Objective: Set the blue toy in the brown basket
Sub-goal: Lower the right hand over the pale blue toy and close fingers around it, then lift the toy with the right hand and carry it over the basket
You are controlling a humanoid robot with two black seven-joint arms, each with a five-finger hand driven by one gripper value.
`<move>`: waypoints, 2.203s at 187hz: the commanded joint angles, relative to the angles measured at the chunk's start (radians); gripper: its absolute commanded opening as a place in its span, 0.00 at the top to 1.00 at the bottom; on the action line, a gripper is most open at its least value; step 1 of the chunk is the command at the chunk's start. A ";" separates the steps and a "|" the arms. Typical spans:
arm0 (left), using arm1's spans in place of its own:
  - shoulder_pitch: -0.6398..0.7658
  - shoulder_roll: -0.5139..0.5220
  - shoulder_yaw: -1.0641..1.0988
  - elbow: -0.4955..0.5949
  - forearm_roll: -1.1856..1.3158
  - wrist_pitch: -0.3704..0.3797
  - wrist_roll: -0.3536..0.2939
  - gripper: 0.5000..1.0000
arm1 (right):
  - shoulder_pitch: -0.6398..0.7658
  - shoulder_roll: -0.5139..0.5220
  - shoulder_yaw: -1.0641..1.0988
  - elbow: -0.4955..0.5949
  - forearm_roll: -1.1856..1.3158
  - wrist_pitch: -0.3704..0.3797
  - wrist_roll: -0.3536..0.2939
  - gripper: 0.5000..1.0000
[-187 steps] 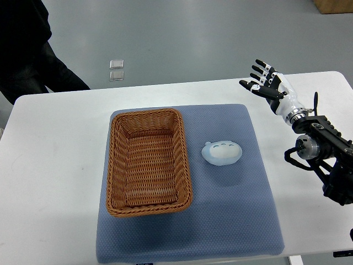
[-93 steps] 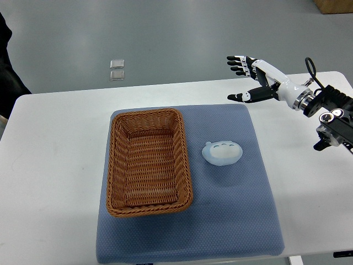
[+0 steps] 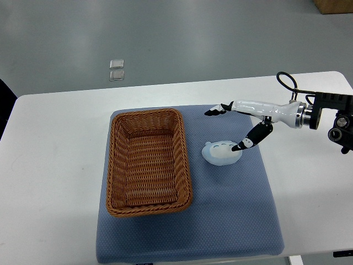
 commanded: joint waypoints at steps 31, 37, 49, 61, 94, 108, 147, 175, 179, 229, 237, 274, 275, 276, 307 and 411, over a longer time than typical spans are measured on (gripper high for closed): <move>0.000 0.000 0.000 0.000 0.000 0.000 0.000 0.00 | -0.009 0.033 -0.065 -0.001 -0.055 -0.013 0.016 0.20; 0.000 0.000 0.000 0.000 0.000 0.000 0.000 0.00 | -0.010 0.039 -0.065 -0.006 -0.058 -0.016 0.014 0.21; 0.000 0.000 0.000 0.000 0.000 0.000 0.000 0.00 | -0.012 0.063 -0.069 -0.021 -0.060 -0.055 0.010 0.23; 0.000 0.000 0.000 0.000 0.000 0.000 0.000 0.00 | -0.012 0.094 -0.100 -0.049 -0.063 -0.104 0.005 0.24; 0.000 0.000 0.000 0.000 0.000 0.000 -0.001 0.00 | -0.015 0.140 -0.128 -0.096 -0.063 -0.159 -0.021 0.27; 0.000 0.000 0.000 0.000 0.000 0.000 0.000 0.00 | -0.016 0.146 -0.129 -0.108 -0.063 -0.162 -0.021 0.27; 0.000 0.000 0.000 0.000 0.000 0.000 0.000 0.00 | -0.018 0.148 -0.135 -0.154 -0.112 -0.174 -0.029 0.40; 0.000 0.000 0.000 0.000 0.000 0.000 0.000 0.00 | -0.024 0.148 -0.137 -0.165 -0.129 -0.187 -0.038 0.66; 0.000 0.000 0.000 0.000 0.000 0.000 0.000 0.00 | -0.024 0.148 -0.135 -0.167 -0.129 -0.187 -0.041 0.73; 0.000 0.000 0.000 0.000 0.000 0.000 0.000 0.00 | 0.004 0.131 -0.111 -0.153 -0.108 -0.217 -0.041 0.92; 0.000 0.000 0.000 0.000 0.000 0.000 0.000 0.00 | 0.031 0.129 -0.099 -0.150 -0.103 -0.220 -0.041 0.92; 0.000 0.000 0.000 0.000 0.000 0.000 0.000 0.00 | 0.149 0.151 -0.091 -0.147 -0.029 -0.208 -0.041 0.82; 0.000 0.000 0.000 0.000 0.000 0.000 0.000 0.00 | 0.149 0.151 -0.091 -0.147 -0.029 -0.208 -0.041 0.82; 0.000 0.000 0.000 0.000 0.000 0.000 0.000 0.00 | 0.154 0.151 -0.092 -0.147 -0.028 -0.208 -0.041 0.81; 0.000 0.000 0.000 0.000 0.000 0.000 0.000 0.00 | 0.240 0.227 -0.106 -0.147 -0.009 -0.177 -0.041 0.71; -0.002 0.000 -0.003 -0.002 0.000 0.000 -0.001 0.00 | 0.298 0.470 -0.224 -0.262 0.052 -0.154 -0.033 0.28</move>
